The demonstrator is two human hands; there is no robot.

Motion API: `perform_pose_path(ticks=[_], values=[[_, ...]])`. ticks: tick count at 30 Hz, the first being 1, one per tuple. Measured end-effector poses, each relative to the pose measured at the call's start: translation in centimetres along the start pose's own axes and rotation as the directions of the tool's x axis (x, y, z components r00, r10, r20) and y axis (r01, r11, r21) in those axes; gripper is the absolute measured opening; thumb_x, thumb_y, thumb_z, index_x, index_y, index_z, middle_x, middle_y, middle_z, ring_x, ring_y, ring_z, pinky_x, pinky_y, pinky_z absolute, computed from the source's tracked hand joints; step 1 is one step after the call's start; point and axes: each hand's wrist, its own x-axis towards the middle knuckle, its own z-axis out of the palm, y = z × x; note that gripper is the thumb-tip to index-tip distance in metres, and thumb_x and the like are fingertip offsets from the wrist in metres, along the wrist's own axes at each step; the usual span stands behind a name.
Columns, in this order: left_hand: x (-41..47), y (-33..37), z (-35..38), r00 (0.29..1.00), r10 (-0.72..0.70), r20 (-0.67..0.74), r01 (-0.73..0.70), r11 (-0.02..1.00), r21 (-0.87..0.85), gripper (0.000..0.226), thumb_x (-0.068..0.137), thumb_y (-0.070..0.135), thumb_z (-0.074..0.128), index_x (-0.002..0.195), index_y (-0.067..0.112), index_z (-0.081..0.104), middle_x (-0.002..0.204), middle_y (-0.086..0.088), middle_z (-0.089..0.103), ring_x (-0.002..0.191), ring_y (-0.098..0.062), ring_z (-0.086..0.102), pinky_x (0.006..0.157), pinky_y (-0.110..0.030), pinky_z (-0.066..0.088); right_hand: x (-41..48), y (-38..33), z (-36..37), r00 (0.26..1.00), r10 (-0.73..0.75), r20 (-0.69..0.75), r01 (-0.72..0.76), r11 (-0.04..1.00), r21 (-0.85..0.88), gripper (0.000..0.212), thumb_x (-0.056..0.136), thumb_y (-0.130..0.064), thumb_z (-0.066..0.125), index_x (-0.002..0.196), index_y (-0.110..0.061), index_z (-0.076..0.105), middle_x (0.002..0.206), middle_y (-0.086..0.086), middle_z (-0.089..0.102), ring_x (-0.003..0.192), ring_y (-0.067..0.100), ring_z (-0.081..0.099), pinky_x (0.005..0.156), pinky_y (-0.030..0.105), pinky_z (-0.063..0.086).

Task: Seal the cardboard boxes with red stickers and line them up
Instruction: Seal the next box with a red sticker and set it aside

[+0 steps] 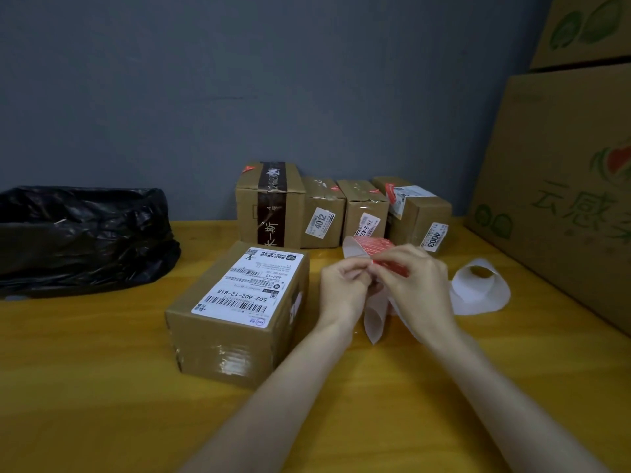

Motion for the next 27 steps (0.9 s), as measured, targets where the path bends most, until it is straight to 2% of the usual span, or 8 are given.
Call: perform_pose_path(ticks=[5, 8, 12, 16, 19, 22, 24, 27], values=[[-0.13, -0.1, -0.29, 1.0, 0.014, 0.018, -0.015, 0.998, 0.058, 0.021, 0.089, -0.01, 0.051, 0.084, 0.004, 0.067, 0.079, -0.009, 0.065, 0.074, -0.017, 0.062, 0.066, -0.019, 0.055, -0.05, -0.11, -0.19, 0.999, 0.021, -0.041, -0.02, 1.0, 0.015, 0.005, 0.077, -0.006, 0.072, 0.079, -0.009, 0.075, 0.078, 0.001, 0.068, 0.072, 0.007, 0.055, 0.067, 0.0, 0.035], [-0.11, -0.03, -0.33, 1.0, 0.02, 0.011, -0.021, 0.997, 0.076, 0.017, 0.088, -0.009, 0.052, 0.095, -0.005, 0.067, 0.079, -0.007, 0.065, 0.072, -0.016, 0.062, 0.065, -0.018, 0.055, -0.13, -0.21, 0.04, 1.0, 0.016, -0.024, -0.017, 1.0, -0.019, 0.004, 0.077, -0.007, 0.071, 0.079, -0.008, 0.074, 0.078, 0.002, 0.068, 0.072, 0.007, 0.054, 0.066, -0.001, 0.034], [-0.06, -0.13, -0.55, 1.0, 0.026, -0.002, -0.026, 0.996, 0.09, 0.019, 0.088, -0.011, 0.052, 0.098, -0.005, 0.067, 0.079, -0.006, 0.066, 0.073, -0.017, 0.063, 0.066, -0.018, 0.055, -0.27, -0.18, 0.3, 1.0, 0.021, 0.006, -0.021, 1.0, -0.017, 0.005, 0.077, -0.009, 0.072, 0.082, -0.009, 0.074, 0.081, 0.002, 0.068, 0.073, 0.008, 0.055, 0.064, 0.004, 0.036], [-0.24, -0.19, -0.65, 1.0, -0.01, 0.011, 0.009, 0.995, 0.102, 0.019, 0.088, -0.008, 0.053, 0.086, 0.005, 0.068, 0.081, -0.008, 0.067, 0.077, -0.018, 0.064, 0.07, -0.022, 0.056, -0.38, -0.08, 0.13, 0.999, 0.044, -0.019, -0.044, 0.999, 0.0, 0.007, 0.081, -0.01, 0.069, 0.083, -0.01, 0.075, 0.08, 0.0, 0.069, 0.071, 0.005, 0.055, 0.063, 0.001, 0.037], [-0.27, -0.06, -0.56, 0.999, -0.044, 0.014, 0.043, 0.994, 0.104, 0.013, 0.088, 0.0, 0.059, 0.086, 0.01, 0.067, 0.089, -0.011, 0.069, 0.087, -0.022, 0.066, 0.082, -0.033, 0.056, -0.33, -0.13, 0.07, 0.992, 0.122, -0.031, -0.121, 0.992, 0.035, 0.008, 0.081, -0.011, 0.066, 0.08, -0.013, 0.075, 0.079, -0.002, 0.069, 0.072, 0.007, 0.058, 0.065, 0.011, 0.043], [-0.49, 0.45, -0.41, 0.997, -0.065, 0.044, 0.061, 0.994, 0.089, 0.005, 0.087, 0.01, 0.064, 0.084, 0.014, 0.066, 0.086, -0.004, 0.068, 0.085, -0.016, 0.065, 0.086, -0.036, 0.054, -0.32, -0.4, 0.0, 0.991, 0.13, -0.028, -0.129, 0.991, 0.044, 0.009, 0.081, -0.009, 0.065, 0.078, -0.013, 0.073, 0.077, -0.001, 0.068, 0.072, 0.01, 0.06, 0.067, 0.024, 0.049], [-0.39, 0.59, -0.51, 0.999, -0.043, 0.031, 0.039, 0.994, 0.104, 0.008, 0.087, 0.01, 0.063, 0.082, 0.014, 0.066, 0.086, -0.005, 0.068, 0.087, -0.017, 0.065, 0.085, -0.035, 0.055, -0.33, -0.64, -0.05, 0.989, 0.149, -0.007, -0.148, 0.986, 0.074, 0.008, 0.081, -0.01, 0.065, 0.078, -0.012, 0.072, 0.075, -0.002, 0.067, 0.07, 0.008, 0.061, 0.066, 0.021, 0.05], [0.14, 0.32, -0.82, 0.998, -0.033, -0.046, 0.041, 0.982, 0.186, 0.015, 0.088, 0.009, 0.061, 0.076, 0.016, 0.066, 0.09, -0.008, 0.068, 0.094, -0.025, 0.065, 0.087, -0.037, 0.054, -0.06, -0.71, -0.21, 0.951, 0.31, -0.005, -0.303, 0.933, 0.192, 0.008, 0.081, -0.009, 0.065, 0.078, -0.012, 0.072, 0.069, -0.009, 0.065, 0.069, 0.002, 0.061, 0.064, 0.017, 0.049]])
